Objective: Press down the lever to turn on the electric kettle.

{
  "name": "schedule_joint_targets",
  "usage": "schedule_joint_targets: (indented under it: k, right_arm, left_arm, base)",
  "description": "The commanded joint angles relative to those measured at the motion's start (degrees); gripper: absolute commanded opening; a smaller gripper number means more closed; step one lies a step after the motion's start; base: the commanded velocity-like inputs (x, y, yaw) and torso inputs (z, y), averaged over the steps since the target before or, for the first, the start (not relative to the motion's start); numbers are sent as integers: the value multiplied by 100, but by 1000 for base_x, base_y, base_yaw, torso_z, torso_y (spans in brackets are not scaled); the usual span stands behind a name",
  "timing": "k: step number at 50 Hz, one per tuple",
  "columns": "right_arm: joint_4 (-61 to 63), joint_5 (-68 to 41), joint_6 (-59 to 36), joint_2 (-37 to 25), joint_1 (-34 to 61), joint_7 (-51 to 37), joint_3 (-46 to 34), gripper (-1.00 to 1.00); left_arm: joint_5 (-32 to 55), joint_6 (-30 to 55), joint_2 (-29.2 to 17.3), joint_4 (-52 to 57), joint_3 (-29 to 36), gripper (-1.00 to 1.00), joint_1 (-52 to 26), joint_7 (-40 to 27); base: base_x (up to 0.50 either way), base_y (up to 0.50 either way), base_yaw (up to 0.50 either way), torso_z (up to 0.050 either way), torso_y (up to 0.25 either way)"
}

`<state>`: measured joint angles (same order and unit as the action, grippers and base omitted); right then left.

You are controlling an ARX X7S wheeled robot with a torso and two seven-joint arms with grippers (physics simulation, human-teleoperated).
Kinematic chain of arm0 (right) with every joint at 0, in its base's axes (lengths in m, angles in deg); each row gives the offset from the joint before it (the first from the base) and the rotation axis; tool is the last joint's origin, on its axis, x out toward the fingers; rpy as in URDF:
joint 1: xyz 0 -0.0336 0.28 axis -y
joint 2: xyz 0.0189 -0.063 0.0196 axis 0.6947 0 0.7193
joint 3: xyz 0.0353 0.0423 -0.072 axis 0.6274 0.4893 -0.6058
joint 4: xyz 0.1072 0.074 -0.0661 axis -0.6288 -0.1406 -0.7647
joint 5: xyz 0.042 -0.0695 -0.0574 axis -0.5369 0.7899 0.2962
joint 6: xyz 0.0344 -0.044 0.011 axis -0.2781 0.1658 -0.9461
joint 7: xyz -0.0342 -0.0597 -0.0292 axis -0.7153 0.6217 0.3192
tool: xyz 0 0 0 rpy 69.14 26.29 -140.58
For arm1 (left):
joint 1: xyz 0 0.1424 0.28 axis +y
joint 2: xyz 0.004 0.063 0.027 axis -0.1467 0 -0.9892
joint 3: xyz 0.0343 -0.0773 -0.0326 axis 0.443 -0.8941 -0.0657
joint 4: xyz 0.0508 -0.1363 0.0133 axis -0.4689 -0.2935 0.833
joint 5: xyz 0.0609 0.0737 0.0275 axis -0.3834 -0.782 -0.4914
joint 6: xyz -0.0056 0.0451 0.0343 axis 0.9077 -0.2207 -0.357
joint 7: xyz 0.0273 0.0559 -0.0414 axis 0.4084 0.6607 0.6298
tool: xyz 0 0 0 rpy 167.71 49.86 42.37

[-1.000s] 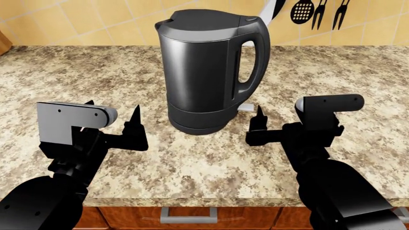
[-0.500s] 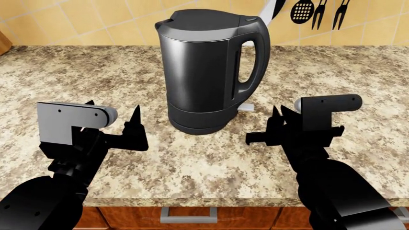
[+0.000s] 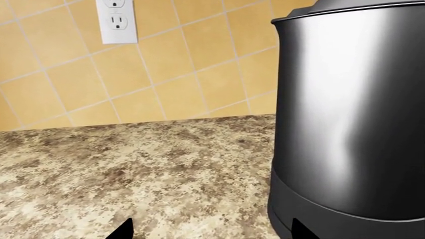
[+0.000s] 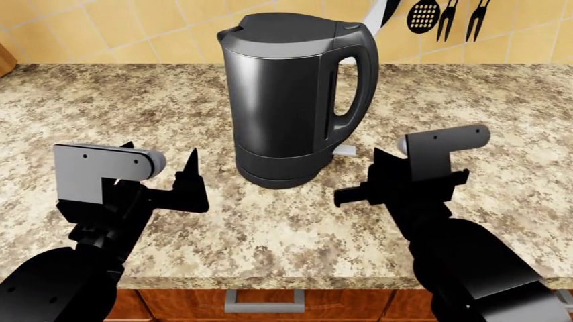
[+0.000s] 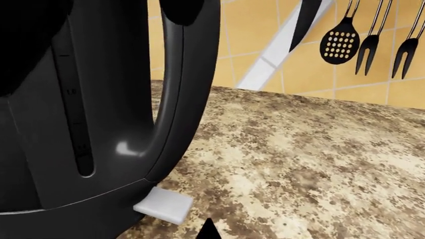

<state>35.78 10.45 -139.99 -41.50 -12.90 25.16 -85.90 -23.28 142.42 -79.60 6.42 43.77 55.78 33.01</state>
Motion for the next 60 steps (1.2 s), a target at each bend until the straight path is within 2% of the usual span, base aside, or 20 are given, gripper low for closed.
schedule_joint_targets:
  k: [1, 17, 60]
  right_arm:
    - [5, -137, -183, -22, 220, 113, -170, -100]
    - [-627, -245, -204, -11, 572, 328, -394, -100]
    - [-1946, -78, 129, 125, 1081, 243, -693, -100]
  left_arm:
    - [8, -37, -4, -77, 58, 100, -32, -24]
    - [68, -54, -29, -50, 44, 100, 37, -47]
    - [189, -89, -82, -66, 56, 100, 56, -144]
  base:
    - [0, 0, 0, 0, 0]
    - [0, 0, 0, 0, 0]
    - [0, 0, 0, 0, 0]
